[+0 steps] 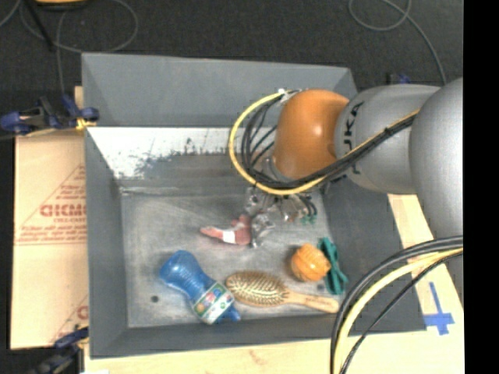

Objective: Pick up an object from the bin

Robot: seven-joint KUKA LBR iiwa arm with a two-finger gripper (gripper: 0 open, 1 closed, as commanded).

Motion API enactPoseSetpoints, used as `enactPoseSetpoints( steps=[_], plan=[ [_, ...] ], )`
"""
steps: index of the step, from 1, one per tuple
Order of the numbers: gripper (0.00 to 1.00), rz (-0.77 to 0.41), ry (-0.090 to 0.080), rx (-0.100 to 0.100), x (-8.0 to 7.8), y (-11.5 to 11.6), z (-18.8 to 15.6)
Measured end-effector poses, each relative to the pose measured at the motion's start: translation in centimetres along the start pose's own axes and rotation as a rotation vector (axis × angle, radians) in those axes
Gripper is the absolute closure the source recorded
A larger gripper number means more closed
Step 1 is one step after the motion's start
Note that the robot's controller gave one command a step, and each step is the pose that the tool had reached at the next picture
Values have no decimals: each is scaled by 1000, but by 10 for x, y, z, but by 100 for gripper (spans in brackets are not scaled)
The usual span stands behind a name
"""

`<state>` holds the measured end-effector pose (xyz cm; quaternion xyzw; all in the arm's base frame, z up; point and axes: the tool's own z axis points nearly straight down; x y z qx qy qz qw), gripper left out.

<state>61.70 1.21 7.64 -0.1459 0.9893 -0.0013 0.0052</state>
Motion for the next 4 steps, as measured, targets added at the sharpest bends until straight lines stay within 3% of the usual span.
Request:
enactPoseSetpoints(
  steps=[4],
  plan=[
    [100,6,11,-2,1,-1,-54]
  ],
)
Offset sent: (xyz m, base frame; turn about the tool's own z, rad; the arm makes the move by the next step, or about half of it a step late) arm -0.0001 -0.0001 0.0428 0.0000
